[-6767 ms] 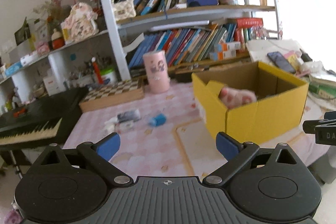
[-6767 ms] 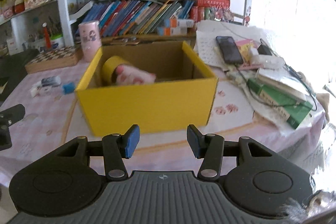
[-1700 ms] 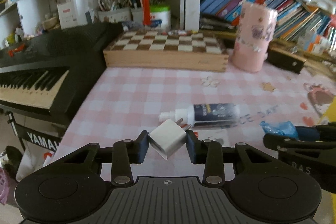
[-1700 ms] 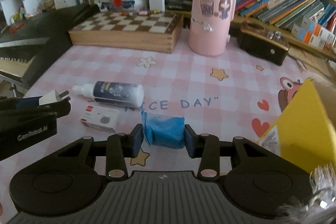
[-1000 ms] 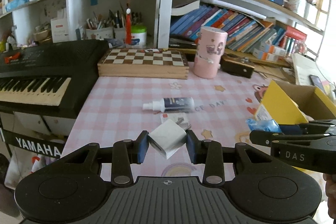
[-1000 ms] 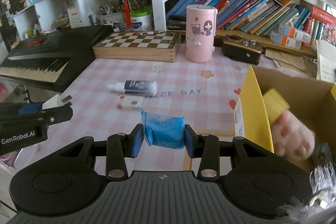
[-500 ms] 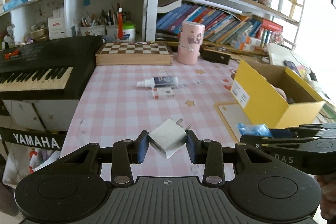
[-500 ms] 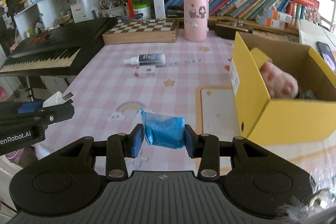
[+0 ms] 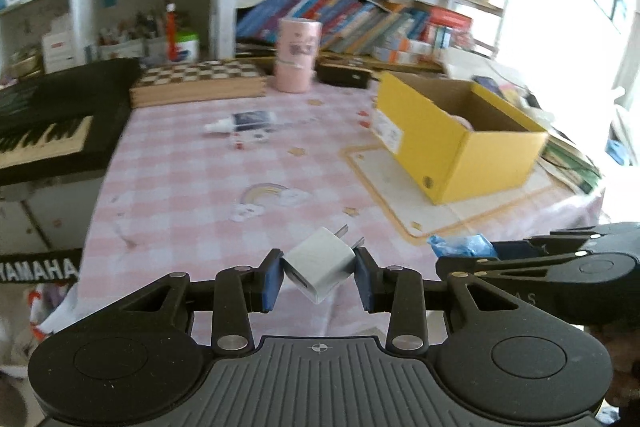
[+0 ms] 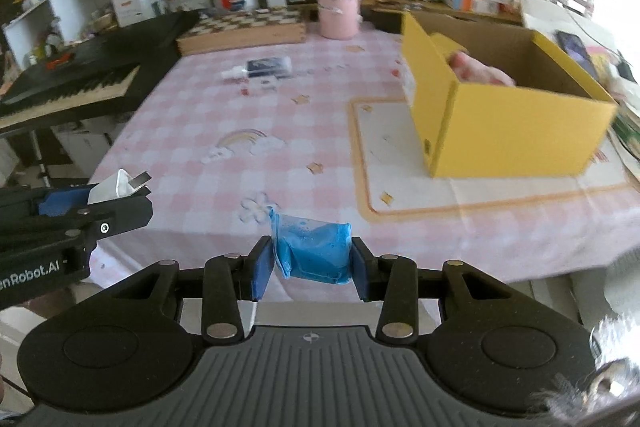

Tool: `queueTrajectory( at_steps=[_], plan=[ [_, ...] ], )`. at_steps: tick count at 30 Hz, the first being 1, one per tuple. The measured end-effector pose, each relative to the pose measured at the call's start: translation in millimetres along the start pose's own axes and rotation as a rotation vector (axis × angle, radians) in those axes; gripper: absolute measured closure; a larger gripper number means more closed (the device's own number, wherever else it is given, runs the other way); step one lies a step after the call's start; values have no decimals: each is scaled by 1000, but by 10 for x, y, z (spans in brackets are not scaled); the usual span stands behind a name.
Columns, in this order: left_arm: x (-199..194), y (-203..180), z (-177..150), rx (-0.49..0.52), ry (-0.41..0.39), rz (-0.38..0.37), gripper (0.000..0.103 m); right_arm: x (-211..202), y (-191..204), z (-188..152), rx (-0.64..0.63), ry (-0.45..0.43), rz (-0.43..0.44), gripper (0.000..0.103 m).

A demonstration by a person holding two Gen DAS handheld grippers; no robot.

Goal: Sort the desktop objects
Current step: 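Carry the plug and eraser in both grippers over the yellow box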

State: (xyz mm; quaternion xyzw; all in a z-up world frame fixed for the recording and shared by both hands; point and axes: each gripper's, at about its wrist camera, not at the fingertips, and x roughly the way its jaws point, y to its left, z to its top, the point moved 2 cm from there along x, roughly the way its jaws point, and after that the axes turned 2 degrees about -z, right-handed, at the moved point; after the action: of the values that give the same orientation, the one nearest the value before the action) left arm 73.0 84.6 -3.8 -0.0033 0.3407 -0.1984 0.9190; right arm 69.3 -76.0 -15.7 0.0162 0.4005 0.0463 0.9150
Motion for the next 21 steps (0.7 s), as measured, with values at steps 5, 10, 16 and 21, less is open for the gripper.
queueTrajectory(
  at_steps=[5,10,16,21],
  plan=[
    [46,-151,-22,30,7,-59,67,-135,-130,-96,32,2,-52,66],
    [139,-325,-38,52,25,-117,67,-235,-251,-202,46,9,-95,65],
    [268,-583,-15,119,43,-175,67,-306,-514,-302,124,13,-145,66],
    [387,-783,32,161,56,-197,67,-313,-722,-322,166,9,-164,65]
  ],
)
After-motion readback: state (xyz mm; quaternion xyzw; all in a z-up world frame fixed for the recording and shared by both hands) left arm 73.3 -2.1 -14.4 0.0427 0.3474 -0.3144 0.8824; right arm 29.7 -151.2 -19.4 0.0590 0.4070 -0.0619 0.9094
